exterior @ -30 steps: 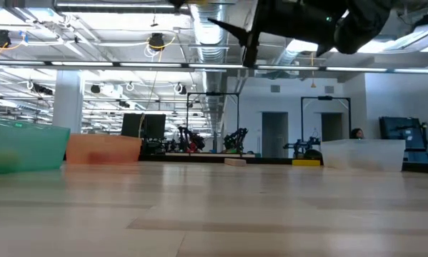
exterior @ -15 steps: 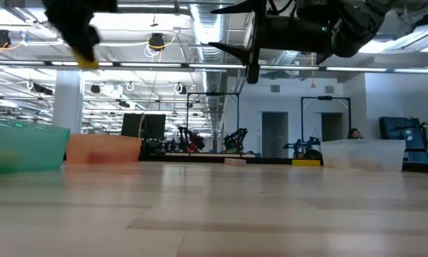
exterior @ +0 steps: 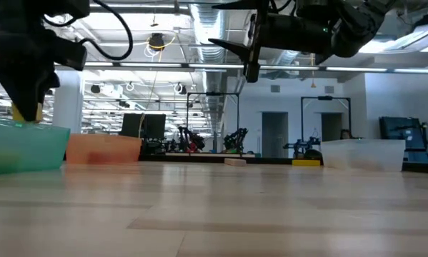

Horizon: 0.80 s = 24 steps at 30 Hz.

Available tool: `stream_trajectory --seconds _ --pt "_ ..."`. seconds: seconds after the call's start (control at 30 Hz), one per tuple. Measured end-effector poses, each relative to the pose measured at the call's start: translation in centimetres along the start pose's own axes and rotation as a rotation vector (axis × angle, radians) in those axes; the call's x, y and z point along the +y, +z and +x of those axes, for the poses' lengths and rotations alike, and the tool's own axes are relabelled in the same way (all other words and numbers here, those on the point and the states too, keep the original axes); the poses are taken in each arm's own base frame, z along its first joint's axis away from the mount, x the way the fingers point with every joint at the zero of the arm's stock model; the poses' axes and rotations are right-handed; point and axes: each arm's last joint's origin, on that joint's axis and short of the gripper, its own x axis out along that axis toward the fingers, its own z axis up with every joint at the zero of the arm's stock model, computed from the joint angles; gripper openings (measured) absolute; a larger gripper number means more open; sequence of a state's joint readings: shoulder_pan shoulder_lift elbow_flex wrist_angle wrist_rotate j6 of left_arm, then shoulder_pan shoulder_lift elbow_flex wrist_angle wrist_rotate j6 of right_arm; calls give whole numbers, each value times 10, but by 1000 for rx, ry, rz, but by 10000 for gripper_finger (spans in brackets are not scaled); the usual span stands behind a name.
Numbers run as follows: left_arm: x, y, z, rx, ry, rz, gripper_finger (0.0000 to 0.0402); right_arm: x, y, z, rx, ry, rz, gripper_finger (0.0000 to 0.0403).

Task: Sort & place blocks by color
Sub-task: Put the yellow wooden block into the green bin, then put the brown wooden block into the white bin

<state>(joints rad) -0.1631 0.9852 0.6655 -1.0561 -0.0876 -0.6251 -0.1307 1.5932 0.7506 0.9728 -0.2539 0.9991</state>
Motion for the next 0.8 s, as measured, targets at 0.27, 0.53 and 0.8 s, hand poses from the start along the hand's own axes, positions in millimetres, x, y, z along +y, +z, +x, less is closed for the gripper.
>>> stream_trajectory --seconds 0.27,0.53,0.8 --pt "2 7 9 44 51 154 106 1 -1 0 12 10 3 265" --pt "-4 22 30 109 16 256 133 1 -2 0 12 12 -2 265" --pt "-10 42 15 97 37 354 324 5 -6 2 25 27 5 265"
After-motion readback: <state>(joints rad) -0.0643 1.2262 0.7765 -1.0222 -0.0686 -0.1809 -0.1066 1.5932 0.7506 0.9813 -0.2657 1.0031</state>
